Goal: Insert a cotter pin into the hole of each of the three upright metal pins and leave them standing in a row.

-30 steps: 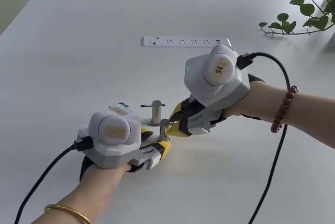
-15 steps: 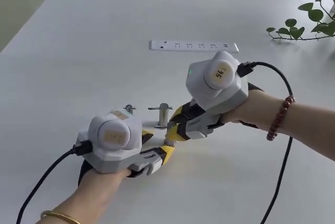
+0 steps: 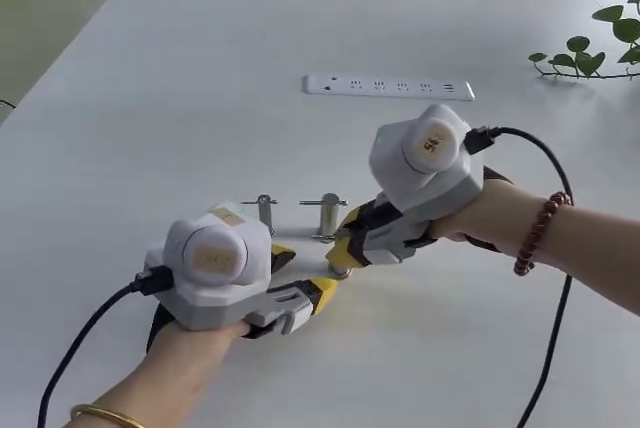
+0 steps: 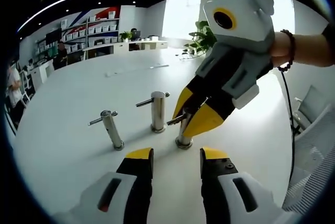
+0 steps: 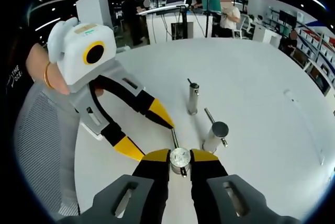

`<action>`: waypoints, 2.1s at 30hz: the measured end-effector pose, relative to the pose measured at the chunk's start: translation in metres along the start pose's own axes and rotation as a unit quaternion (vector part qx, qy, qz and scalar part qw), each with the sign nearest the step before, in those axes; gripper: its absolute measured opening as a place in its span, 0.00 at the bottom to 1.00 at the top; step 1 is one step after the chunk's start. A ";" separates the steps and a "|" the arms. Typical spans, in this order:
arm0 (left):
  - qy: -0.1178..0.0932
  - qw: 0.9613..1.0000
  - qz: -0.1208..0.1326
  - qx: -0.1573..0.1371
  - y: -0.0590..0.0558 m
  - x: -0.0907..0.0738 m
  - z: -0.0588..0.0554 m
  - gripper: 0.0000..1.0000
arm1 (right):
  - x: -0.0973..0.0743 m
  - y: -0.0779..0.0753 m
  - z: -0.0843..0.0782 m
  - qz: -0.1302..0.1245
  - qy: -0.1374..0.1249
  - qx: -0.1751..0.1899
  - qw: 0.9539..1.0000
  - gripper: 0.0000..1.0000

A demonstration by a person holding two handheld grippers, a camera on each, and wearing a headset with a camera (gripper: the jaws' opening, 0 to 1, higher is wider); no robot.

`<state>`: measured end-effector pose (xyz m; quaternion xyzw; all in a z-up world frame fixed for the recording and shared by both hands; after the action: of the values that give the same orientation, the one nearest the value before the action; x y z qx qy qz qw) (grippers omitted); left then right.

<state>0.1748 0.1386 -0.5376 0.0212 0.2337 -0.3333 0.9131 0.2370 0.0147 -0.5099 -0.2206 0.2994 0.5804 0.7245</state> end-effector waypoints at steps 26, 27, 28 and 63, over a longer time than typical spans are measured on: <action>-0.022 1.000 0.019 -0.003 0.008 -0.037 0.013 0.39 | -0.006 -0.004 -0.003 0.010 -0.005 -0.023 1.000 0.09; -0.023 1.000 0.019 -0.002 0.009 -0.038 0.013 0.39 | -0.007 -0.005 -0.003 0.010 -0.005 -0.026 1.000 0.09; -0.023 1.000 0.021 0.002 0.010 -0.040 0.014 0.39 | -0.008 -0.006 -0.003 0.008 -0.006 -0.026 1.000 0.09; -0.015 0.999 0.041 0.015 0.022 -0.060 0.015 0.43 | -0.042 -0.041 -0.028 -0.014 0.004 -0.026 1.000 0.09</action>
<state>0.1544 0.1884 -0.5007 0.0395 0.2133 -0.2990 0.9293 0.2656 -0.0425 -0.5023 -0.2458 0.2845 0.5767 0.7253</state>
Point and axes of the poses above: the centre of the closed fingertips' face, and the gripper's own axes: x roughly forward along the fingers, y roughly to its left, z roughly out of its top, the point moved 9 cm from there along -x, roughly backward along the fingers, and after that the axes turned 5 degrees about -y, right-handed, at the moved point
